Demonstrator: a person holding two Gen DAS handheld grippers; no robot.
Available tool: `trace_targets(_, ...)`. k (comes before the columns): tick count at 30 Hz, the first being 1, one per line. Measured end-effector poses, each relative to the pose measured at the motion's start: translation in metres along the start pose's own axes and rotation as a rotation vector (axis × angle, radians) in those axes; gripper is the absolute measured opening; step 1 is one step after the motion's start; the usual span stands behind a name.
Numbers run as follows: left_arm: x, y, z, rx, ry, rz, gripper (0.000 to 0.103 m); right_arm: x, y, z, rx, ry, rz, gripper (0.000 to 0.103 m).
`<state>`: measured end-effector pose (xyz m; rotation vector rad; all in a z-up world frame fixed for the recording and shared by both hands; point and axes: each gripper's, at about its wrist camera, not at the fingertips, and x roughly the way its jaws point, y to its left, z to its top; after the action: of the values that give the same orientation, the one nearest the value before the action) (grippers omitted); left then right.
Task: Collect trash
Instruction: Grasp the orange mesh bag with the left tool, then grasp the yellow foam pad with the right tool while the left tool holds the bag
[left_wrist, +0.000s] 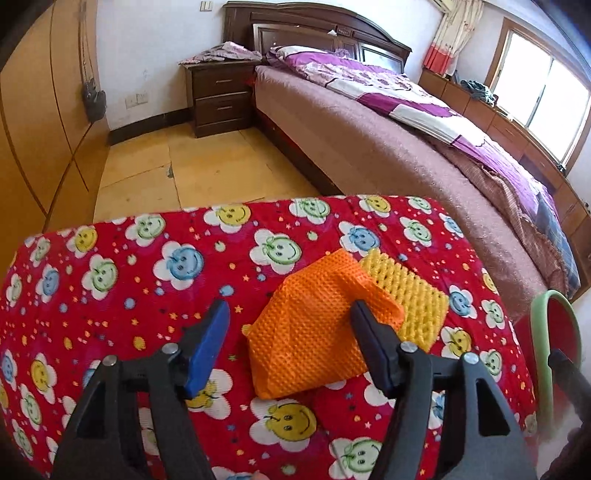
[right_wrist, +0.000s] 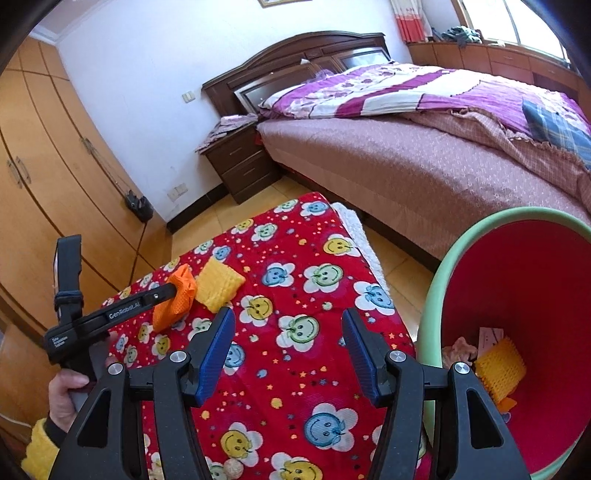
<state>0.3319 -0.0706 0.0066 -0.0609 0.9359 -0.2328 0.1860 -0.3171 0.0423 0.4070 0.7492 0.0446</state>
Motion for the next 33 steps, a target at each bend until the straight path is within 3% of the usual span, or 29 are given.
trace_targets(3,0.012,0.000,-0.007,-0.046,0.042,-0.034,0.069,0.003,-0.003,-0.001,0.007,0.009,0.001,0.061)
trace_targets(9,0.010,-0.005,-0.013,-0.076,0.006,-0.012,0.067,0.005,-0.002,-0.003,0.003,0.017,0.009,0.061)
trace_targets(10,0.010,-0.006,-0.013,-0.074,0.005,-0.021,0.064,0.005,-0.001,-0.003,0.000,0.018,0.010,0.061)
trace_targets(15,0.002,-0.006,-0.021,-0.092,0.011,-0.104,0.023,0.004,0.006,-0.003,-0.018,0.019,0.007,0.061)
trace_targets(19,-0.014,0.003,-0.025,-0.123,-0.006,-0.125,0.017,0.001,0.016,-0.004,-0.044,0.017,0.004,0.061)
trace_targets(22,-0.031,0.015,-0.027,-0.137,-0.035,-0.094,0.016,0.002,0.025,-0.004,-0.069,0.019,0.004,0.062)
trace_targets(30,-0.063,0.066,-0.039,-0.179,-0.127,0.091,0.016,0.025,0.060,-0.003,-0.159,0.030,0.001,0.061)
trace_targets(33,-0.063,0.079,-0.043,-0.199,-0.137,0.111,0.016,0.041,0.072,0.000,-0.192,0.039,-0.004,0.061)
